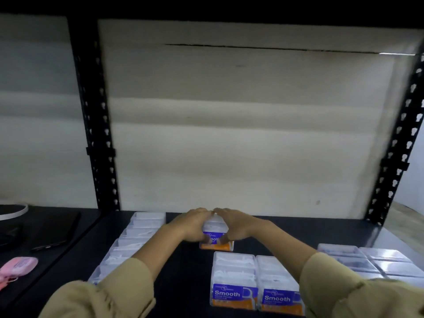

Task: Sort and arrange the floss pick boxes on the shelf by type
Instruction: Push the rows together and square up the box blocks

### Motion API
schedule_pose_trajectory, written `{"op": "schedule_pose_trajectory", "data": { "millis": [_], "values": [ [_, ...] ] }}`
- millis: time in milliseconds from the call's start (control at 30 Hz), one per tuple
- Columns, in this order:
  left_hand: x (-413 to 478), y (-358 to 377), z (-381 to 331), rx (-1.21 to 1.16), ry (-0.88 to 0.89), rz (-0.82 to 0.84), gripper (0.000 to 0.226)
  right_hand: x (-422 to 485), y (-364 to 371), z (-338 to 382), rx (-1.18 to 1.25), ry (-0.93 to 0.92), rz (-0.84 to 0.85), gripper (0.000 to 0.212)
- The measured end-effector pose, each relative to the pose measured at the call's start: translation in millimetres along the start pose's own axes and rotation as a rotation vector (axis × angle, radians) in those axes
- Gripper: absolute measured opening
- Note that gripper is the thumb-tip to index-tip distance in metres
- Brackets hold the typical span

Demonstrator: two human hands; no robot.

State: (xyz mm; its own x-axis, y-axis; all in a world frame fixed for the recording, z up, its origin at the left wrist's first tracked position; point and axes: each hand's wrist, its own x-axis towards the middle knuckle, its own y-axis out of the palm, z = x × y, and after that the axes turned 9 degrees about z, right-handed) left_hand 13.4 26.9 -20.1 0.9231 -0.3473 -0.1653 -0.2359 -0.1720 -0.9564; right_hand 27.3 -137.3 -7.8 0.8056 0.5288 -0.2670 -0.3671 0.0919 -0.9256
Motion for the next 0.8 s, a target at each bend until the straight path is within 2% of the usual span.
{"op": "schedule_pose_trajectory", "data": {
  "millis": [100, 133, 300, 533, 800],
  "values": [
    [-1, 2, 1, -0.022, 0.034, -0.063, 0.063, 0, -4, -1, 0.071, -0.038, 0.037, 0.041],
    [-2, 2, 2, -0.017, 0.045, -0.096, 0.064, -2, -6, -1, 0.092, -0.041, 0.044, 0.035],
    [-4, 2, 3, 0.039, 0.072, -0.175, 0.046, -10, -8, -10, 0.073, 0.006, -0.018, 0.039],
    [-1, 1, 0, 0.027, 0.08, -0.164, 0.041, -8, -6, -30, -0.012, -0.007, -0.182, 0.029],
    [-4, -6, 3, 0.007, 0.053, -0.115, 0.028, -36, -21, -71, -0.079, 0.068, -0.073, 0.026]
  ]
}}
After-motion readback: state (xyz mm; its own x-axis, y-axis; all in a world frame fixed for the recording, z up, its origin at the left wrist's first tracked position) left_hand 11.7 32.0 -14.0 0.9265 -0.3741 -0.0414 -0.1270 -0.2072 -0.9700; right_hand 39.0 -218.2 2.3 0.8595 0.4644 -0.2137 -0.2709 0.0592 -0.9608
